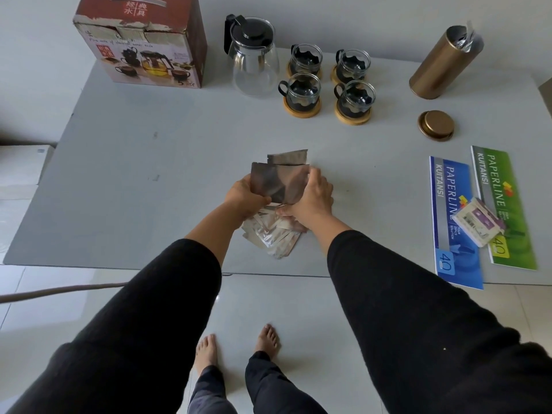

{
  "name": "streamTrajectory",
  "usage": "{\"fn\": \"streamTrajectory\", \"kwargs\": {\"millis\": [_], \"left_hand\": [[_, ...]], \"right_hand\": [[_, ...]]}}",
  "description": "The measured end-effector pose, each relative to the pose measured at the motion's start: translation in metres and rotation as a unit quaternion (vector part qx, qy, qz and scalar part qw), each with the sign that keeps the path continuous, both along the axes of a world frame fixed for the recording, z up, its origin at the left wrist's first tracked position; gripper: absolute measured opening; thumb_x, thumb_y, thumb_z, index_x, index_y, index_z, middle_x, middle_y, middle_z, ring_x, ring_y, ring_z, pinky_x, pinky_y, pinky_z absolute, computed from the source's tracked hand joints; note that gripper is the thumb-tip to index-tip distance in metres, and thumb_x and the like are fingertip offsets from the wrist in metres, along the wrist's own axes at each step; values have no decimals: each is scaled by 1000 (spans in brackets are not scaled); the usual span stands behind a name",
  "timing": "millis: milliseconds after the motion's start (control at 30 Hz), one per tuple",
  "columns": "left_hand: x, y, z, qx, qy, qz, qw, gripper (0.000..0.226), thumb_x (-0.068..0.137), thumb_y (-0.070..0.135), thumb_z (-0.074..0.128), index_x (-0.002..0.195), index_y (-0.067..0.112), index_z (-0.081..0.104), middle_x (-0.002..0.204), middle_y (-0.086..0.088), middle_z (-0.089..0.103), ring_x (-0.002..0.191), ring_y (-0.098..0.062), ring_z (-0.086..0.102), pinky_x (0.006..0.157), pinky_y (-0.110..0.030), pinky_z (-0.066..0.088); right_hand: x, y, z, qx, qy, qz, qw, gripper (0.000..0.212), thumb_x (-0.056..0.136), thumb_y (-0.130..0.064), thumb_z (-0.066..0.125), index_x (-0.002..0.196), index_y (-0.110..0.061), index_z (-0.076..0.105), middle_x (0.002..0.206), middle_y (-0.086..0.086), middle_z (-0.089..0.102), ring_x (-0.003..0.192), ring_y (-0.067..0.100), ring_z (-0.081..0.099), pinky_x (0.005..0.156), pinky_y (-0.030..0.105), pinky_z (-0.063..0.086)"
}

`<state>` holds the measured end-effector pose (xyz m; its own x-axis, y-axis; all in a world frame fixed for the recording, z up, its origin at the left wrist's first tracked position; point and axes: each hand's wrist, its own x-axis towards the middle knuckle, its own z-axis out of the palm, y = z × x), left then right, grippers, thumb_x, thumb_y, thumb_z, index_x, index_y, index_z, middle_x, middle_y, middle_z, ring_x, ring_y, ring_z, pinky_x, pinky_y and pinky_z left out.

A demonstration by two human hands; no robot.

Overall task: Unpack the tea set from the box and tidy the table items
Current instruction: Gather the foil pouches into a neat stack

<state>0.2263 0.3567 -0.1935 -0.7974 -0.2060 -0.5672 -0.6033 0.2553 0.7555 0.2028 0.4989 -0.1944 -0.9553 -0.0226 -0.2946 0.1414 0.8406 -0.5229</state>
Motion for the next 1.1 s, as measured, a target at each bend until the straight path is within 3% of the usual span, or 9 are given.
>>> {"fn": "streamTrajectory", "kwargs": {"millis": [133, 300, 433, 567, 667, 867, 1000, 1033, 1100], "left_hand": [[2, -2, -3, 6, 1, 14, 1000, 34, 84, 5, 66, 116, 13, 61, 98, -5, 64, 85, -23, 58, 76, -31, 49], [3, 0, -8, 5, 3, 23, 1000, 29, 86, 11, 68, 115, 7, 62, 88, -7, 63, 64, -19, 56, 72, -32, 48], [3, 2, -8, 10, -2, 31, 999, 31, 85, 16, 71, 111, 3, 61, 83, -9, 64, 74, -29, 62, 81, -46, 57], [2, 1, -2, -1, 4, 6, 1000, 20, 87, 15, 69, 103, 8, 60, 72, -2, 59, 55, -22, 55, 55, -32, 51], [1, 0, 1, -1, 13, -10, 1000, 22, 88, 11, 66, 108, 2, 62, 71, -3, 60, 55, -19, 55, 51, -27, 48], [7, 0, -2, -4, 24, -22, 999, 23, 89, 9, 64, 110, 0, 64, 85, -9, 65, 69, -20, 60, 58, -19, 53], [10, 2, -5, -22, 66, -4, 998, 26, 86, 13, 68, 111, 7, 64, 104, -11, 68, 94, -28, 64, 87, -39, 54], [10, 2, -5, -36, 72, -4, 997, 27, 84, 17, 70, 110, 10, 62, 106, -10, 67, 96, -28, 64, 89, -42, 53], [9, 1, -3, -49, 80, 9, 996, 34, 80, 25, 75, 107, 15, 56, 104, -8, 63, 91, -25, 62, 88, -42, 53]], "right_hand": [[4, -3, 4, -77, -40, -7, 996, 112, 62, -22, 88, 147, -24, 14, 139, 12, 45, 126, 32, 45, 103, 44, 43], [5, 1, 8, -74, -61, -11, 995, 80, 64, -25, 87, 129, -14, 43, 124, 4, 58, 113, 25, 56, 89, 30, 46], [6, 2, 9, -71, -53, -9, 996, 68, 63, -29, 87, 119, -13, 53, 116, 3, 63, 107, 23, 60, 90, 31, 49], [7, 1, 10, -62, -38, -2, 997, 58, 67, -25, 85, 116, -13, 57, 113, 4, 67, 104, 24, 62, 86, 31, 49], [8, 0, 10, -63, -34, 7, 997, 48, 71, -23, 82, 112, -12, 61, 110, 7, 69, 103, 26, 62, 86, 31, 50], [13, -3, 12, -69, -60, -9, 996, 26, 79, -15, 75, 104, -10, 68, 101, 11, 71, 96, 28, 65, 72, 25, 45], [12, 0, 15, -95, -78, -31, 992, 19, 82, -9, 71, 100, -10, 67, 85, 5, 63, 81, 24, 60, 54, 15, 46], [11, 0, 16, -100, -81, -32, 991, 17, 82, -10, 71, 98, -12, 67, 82, 3, 62, 80, 24, 61, 53, 17, 47], [9, -2, 16, -103, -88, -37, 990, 18, 80, -12, 71, 97, -12, 69, 90, 7, 69, 89, 28, 66, 72, 29, 55]]}}
